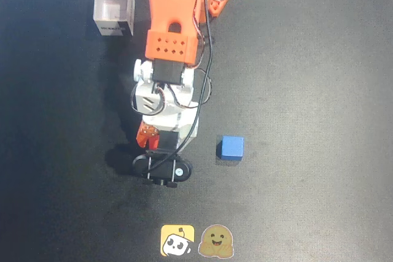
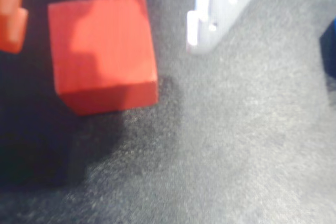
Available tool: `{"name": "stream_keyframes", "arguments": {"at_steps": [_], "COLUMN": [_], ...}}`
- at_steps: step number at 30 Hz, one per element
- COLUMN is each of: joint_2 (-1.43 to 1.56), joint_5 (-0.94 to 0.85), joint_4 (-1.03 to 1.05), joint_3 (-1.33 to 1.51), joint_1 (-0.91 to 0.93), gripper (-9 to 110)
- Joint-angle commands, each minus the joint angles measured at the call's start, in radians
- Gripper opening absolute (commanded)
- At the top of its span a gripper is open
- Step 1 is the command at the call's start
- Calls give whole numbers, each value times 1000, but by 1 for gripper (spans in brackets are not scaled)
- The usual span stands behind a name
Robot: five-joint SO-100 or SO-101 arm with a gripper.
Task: Put the red cube on top of the blue cube.
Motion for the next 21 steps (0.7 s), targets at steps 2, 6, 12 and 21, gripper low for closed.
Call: {"name": "stream_keyframes", "arguments": {"at_steps": [2, 6, 12, 21], "joint_2": [-6, -29, -69, -110], "joint_5": [12, 14, 14, 0], "joint_4": [-23, -35, -55, -87], "joint_3": [-52, -52, -48, -32], "joint_1": [6, 8, 15, 32], "gripper": [24, 24, 24, 17]}}
